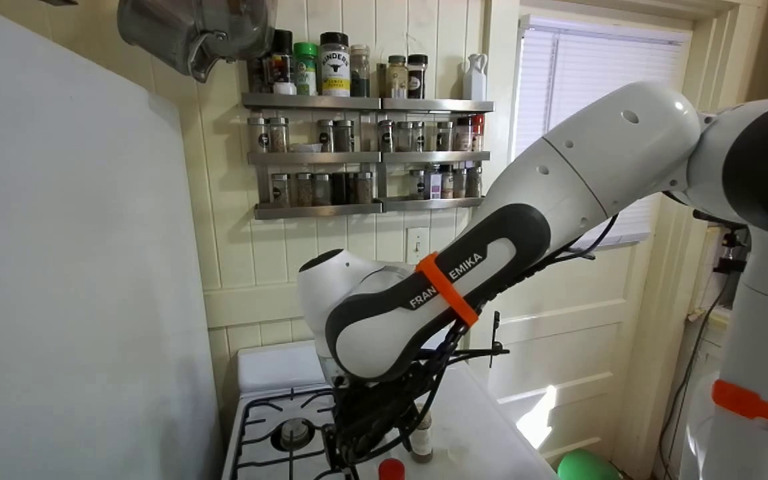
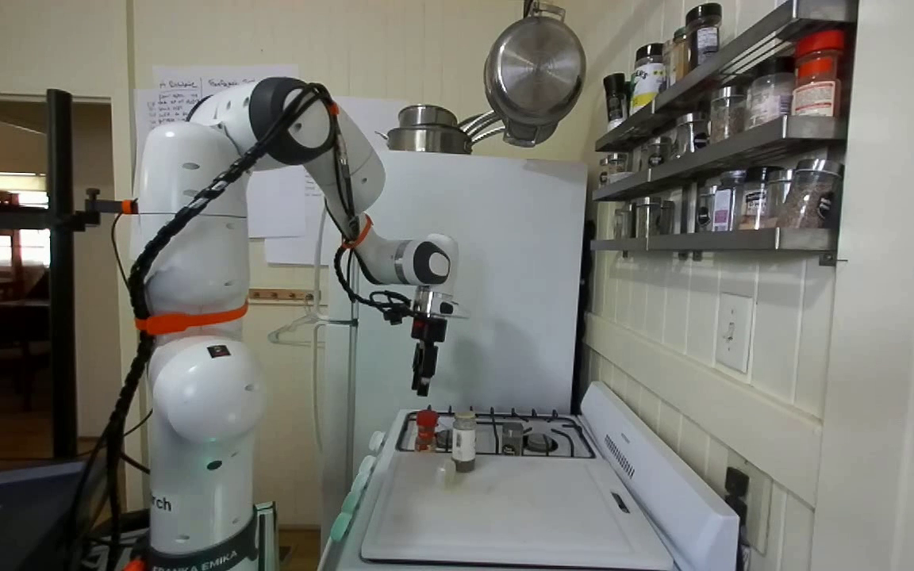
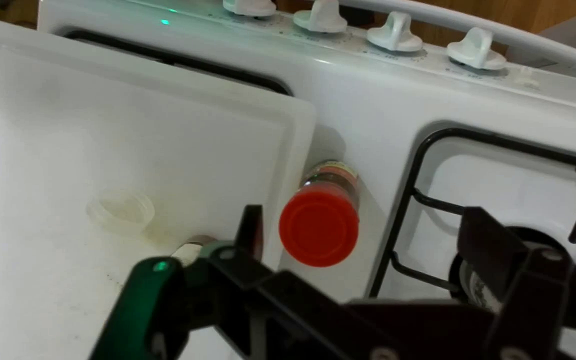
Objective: Put the orange bottle on the shelf
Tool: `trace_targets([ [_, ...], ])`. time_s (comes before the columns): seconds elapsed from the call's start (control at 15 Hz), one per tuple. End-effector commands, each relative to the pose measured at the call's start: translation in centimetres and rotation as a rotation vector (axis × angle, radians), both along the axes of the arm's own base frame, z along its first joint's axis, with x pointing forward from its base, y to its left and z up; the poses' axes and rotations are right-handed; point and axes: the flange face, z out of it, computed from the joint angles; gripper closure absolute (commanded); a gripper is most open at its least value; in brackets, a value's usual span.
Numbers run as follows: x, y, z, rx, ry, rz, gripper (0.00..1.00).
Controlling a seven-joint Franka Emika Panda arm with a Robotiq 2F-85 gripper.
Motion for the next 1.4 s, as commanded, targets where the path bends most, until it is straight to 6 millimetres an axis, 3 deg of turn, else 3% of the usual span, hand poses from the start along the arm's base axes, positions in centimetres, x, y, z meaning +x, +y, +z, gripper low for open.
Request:
trace_targets([
  [0.0, -0.6, -0.9, -0.7, -0.058, -0.035, -0.018, 0.00],
  [0.53, -0.1, -1.1, -2.1, -0.105, -0.178, -0.021, 0.00],
  [0.93, 0.0, -0.2, -2.6, -0.004, -0.311, -0.010, 0.00],
  [1.33, -1.1, 0.1, -3.5, 0.056, -0.294, -0.029, 0.00],
])
